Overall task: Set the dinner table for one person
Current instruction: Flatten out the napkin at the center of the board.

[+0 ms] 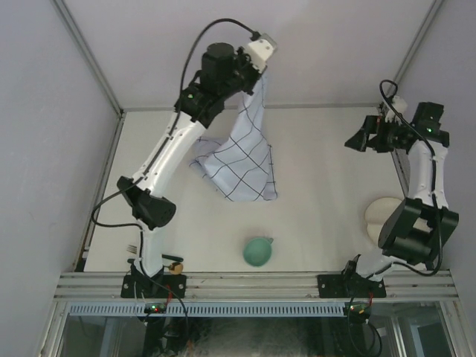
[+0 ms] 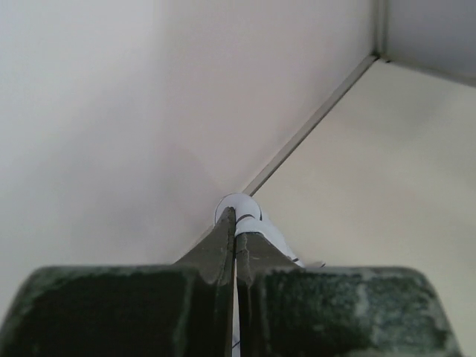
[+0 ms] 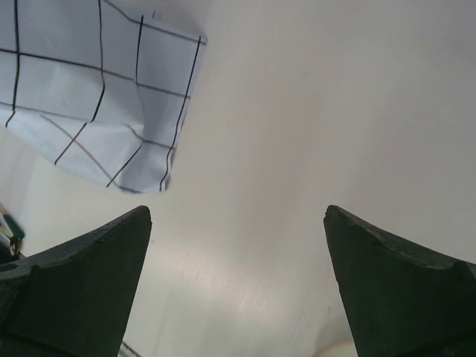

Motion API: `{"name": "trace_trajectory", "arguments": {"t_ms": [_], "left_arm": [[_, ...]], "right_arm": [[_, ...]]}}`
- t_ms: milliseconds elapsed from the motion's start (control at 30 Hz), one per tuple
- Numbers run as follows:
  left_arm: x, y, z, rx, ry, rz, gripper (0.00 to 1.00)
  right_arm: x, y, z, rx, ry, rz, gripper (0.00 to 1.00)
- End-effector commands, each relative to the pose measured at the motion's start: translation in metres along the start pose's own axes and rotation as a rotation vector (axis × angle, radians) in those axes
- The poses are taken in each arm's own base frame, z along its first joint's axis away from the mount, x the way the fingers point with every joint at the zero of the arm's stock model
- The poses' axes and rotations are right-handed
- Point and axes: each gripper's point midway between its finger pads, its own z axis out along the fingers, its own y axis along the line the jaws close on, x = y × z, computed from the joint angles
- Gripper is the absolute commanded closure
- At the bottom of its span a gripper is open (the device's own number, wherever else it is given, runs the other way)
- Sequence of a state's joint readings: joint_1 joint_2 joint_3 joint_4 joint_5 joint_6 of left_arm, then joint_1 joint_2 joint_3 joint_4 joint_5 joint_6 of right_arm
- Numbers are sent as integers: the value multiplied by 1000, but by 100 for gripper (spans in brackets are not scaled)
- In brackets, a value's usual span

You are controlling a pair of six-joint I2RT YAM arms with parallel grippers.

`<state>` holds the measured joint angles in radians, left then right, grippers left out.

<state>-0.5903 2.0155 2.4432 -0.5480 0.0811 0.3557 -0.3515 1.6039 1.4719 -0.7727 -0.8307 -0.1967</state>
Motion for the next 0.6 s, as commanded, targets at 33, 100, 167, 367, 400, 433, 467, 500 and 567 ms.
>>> {"name": "trace_trajectory", "arguments": {"t_ms": [33, 100, 167, 367, 400, 433, 467, 500, 567], "left_arm": [[-86, -69, 6, 61, -278, 103, 100], [-101, -102, 7, 123, -339, 122, 100], [-123, -135, 2, 168, -418, 166, 99], [-194, -196, -44, 236, -643, 288, 100], [-201, -195, -51, 232, -662, 291, 100], [-207, -191, -57, 223, -672, 287, 100], [-209, -184, -62, 205, -664, 282, 99], [-206, -175, -64, 186, -637, 281, 100], [-183, -148, -62, 149, -534, 263, 100]], "right_arm": [[42, 22, -50, -46, 36, 19, 0], [49, 27, -65, -42, 23, 27, 0], [56, 30, -76, -30, 10, 28, 0], [70, 24, -103, 24, -31, 49, 0], [72, 22, -107, 30, -40, 57, 0], [73, 22, -111, 27, -51, 70, 0], [75, 20, -114, 23, -62, 81, 0], [78, 22, -117, 13, -64, 96, 0], [82, 22, -120, -3, -68, 106, 0]]}}
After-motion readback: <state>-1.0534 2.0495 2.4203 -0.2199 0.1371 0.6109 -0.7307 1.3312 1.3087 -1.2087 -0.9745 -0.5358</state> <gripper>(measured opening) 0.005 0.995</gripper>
